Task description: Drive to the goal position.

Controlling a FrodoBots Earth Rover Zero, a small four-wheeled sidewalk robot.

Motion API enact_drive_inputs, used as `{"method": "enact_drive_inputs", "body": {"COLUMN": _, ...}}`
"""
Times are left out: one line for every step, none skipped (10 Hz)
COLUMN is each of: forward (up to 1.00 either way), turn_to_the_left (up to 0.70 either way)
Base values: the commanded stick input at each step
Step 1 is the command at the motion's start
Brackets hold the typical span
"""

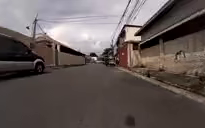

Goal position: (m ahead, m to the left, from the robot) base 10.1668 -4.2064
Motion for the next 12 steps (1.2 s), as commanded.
{"method": "enact_drive_inputs", "body": {"forward": 0.7, "turn_to_the_left": 0.0}}
{"method": "enact_drive_inputs", "body": {"forward": 0.7, "turn_to_the_left": 0.0}}
{"method": "enact_drive_inputs", "body": {"forward": 0.7, "turn_to_the_left": 0.0}}
{"method": "enact_drive_inputs", "body": {"forward": 0.7, "turn_to_the_left": 0.0}}
{"method": "enact_drive_inputs", "body": {"forward": 0.7, "turn_to_the_left": 0.0}}
{"method": "enact_drive_inputs", "body": {"forward": 0.7, "turn_to_the_left": 0.0}}
{"method": "enact_drive_inputs", "body": {"forward": 0.7, "turn_to_the_left": 0.0}}
{"method": "enact_drive_inputs", "body": {"forward": 0.7, "turn_to_the_left": 0.0}}
{"method": "enact_drive_inputs", "body": {"forward": 0.7, "turn_to_the_left": 0.0}}
{"method": "enact_drive_inputs", "body": {"forward": 0.7, "turn_to_the_left": 0.0}}
{"method": "enact_drive_inputs", "body": {"forward": 0.7, "turn_to_the_left": 0.0}}
{"method": "enact_drive_inputs", "body": {"forward": 0.7, "turn_to_the_left": 0.0}}
